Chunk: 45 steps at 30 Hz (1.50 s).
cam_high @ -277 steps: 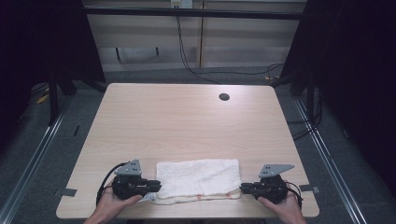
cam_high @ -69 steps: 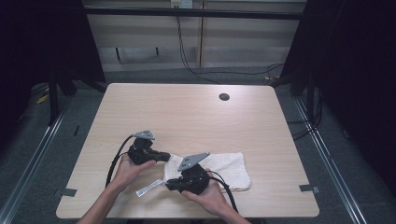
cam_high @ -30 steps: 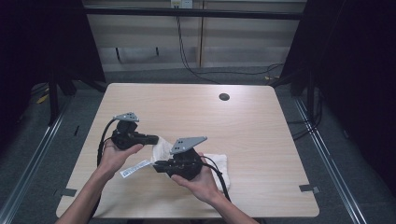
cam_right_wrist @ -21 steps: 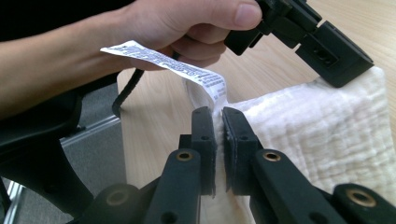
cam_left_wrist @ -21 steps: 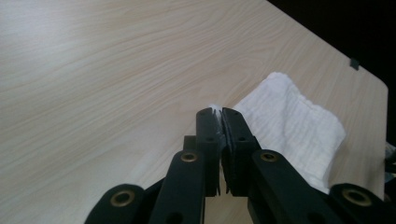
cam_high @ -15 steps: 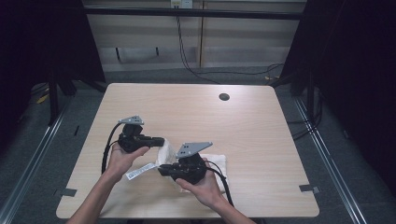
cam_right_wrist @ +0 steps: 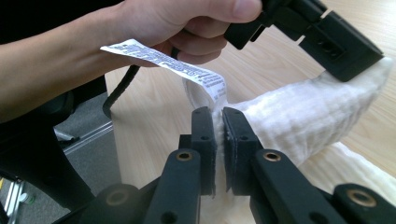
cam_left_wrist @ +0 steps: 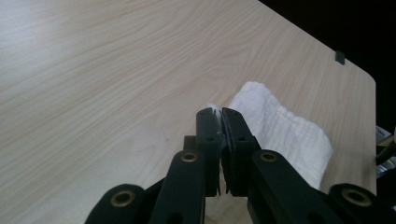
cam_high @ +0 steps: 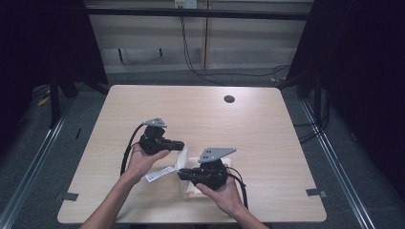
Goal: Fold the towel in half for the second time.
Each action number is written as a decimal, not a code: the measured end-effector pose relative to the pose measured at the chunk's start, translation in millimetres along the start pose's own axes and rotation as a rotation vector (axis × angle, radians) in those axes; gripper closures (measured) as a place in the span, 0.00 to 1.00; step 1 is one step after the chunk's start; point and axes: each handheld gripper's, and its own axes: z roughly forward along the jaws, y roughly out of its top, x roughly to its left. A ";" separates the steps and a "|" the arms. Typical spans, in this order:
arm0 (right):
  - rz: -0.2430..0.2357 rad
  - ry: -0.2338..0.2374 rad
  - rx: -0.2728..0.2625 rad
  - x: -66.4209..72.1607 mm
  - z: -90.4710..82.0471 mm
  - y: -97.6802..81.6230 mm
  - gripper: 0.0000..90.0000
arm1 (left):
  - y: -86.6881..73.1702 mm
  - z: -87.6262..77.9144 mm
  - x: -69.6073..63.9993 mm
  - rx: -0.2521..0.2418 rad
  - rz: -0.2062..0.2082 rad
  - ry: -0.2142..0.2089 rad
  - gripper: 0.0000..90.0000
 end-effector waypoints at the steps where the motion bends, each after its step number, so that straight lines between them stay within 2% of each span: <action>1: 0.006 -0.001 -0.007 -1.2 -2.0 -2.2 0.93 | -0.2 2.3 0.1 0.002 0.001 -0.003 0.96; 6: 0.016 -0.018 0.008 -5.2 -7.4 -11.2 0.93 | 1.5 9.0 -2.6 -0.006 -0.006 -0.013 0.96; 11: 0.032 -0.029 -0.005 -8.6 -13.0 -13.8 0.93 | 5.9 14.5 -5.6 -0.009 -0.006 -0.010 0.96; 18: 0.009 -0.061 0.034 -10.0 -19.4 -19.5 0.93 | 11.5 28.4 -11.8 0.024 0.009 -0.018 0.96; 25: 0.019 -0.093 0.027 -14.7 -33.7 -24.6 0.93 | 20.9 43.7 -16.2 0.042 0.006 -0.032 0.96; 29: 0.011 -0.114 0.050 -15.9 -36.4 -30.5 0.93 | 23.9 50.5 -20.1 0.055 0.021 -0.035 0.96; 37: 0.029 -0.133 0.045 -17.7 -46.5 -42.5 0.92 | 23.1 70.4 -24.2 0.110 0.030 -0.052 0.96; 41: 0.034 -0.154 0.031 -17.9 -52.4 -50.3 0.92 | 22.5 81.4 -24.4 0.119 0.015 -0.066 0.96; 45: 0.043 -0.161 0.029 -18.9 -57.0 -54.0 0.92 | 26.1 87.4 -28.9 0.123 0.027 -0.075 0.96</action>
